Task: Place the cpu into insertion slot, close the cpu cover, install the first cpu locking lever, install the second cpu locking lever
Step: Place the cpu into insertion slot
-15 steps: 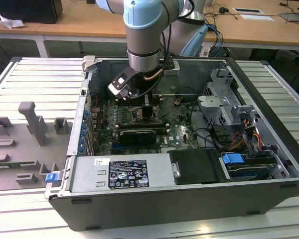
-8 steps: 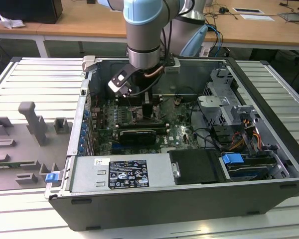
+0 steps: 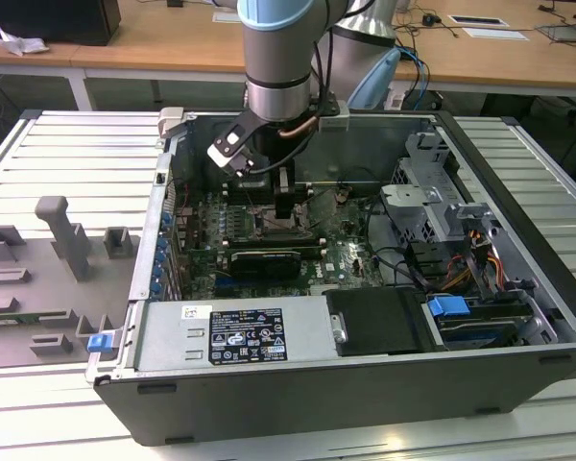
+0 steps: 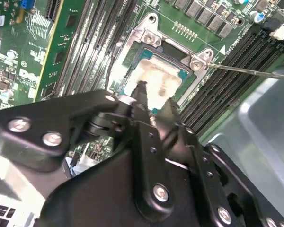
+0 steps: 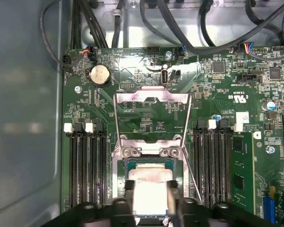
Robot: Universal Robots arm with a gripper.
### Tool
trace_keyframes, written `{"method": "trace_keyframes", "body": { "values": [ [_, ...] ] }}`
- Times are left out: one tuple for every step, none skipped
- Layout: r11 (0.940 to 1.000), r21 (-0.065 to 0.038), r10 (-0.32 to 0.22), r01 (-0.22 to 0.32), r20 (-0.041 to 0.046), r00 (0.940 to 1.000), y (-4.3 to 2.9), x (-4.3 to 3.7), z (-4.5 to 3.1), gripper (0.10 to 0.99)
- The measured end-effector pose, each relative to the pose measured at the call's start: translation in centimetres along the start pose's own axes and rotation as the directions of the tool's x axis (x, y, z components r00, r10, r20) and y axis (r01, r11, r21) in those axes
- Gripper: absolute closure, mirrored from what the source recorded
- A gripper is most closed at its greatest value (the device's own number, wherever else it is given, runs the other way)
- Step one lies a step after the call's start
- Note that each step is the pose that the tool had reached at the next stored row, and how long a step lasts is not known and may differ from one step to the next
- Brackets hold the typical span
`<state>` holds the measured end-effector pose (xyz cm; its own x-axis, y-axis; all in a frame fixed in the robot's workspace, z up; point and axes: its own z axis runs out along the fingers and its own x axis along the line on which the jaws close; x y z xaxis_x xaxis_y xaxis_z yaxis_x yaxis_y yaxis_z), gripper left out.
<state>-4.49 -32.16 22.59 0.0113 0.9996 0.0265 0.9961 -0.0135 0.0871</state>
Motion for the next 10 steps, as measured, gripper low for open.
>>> {"method": "trace_keyframes", "body": {
  "values": [
    [1.0000, 0.000, 0.000, 0.000, 0.0000, 1.0000, 0.00, -0.17, 0.00, 0.871],
    [1.0000, 0.000, 0.000, 0.000, 0.0001, 1.0000, 0.00, -0.24, -0.01, 0.871],
    [1.0000, 0.000, 0.000, 0.000, 0.0001, 1.0000, 0.00, -0.29, -0.01, 0.929],
    [1.0000, 0.000, 0.000, 0.000, 0.0000, 1.0000, 0.00, -0.33, -0.01, 0.980],
    [1.0000, 0.000, 0.000, 0.000, 0.0001, 1.0000, 0.00, -0.34, -0.01, 0.980],
    [1.0000, 0.000, 0.000, 0.000, 0.0002, 1.0000, 0.00, -0.35, -0.05, 0.980],
    [1.0000, 0.000, 0.000, 0.000, 0.0000, 1.0000, 0.01, -0.34, -0.06, 0.980],
    [1.0000, 0.000, 0.000, 0.000, 0.0000, 1.0000, 0.01, -0.34, -0.09, 0.980],
    [1.0000, 0.000, 0.000, 0.000, 0.0000, 1.0000, 0.01, -0.34, -0.11, 0.980],
    [1.0000, 0.000, 0.000, 0.000, 0.0000, 1.0000, 0.01, -0.34, -0.14, 0.980]
  ]
}}
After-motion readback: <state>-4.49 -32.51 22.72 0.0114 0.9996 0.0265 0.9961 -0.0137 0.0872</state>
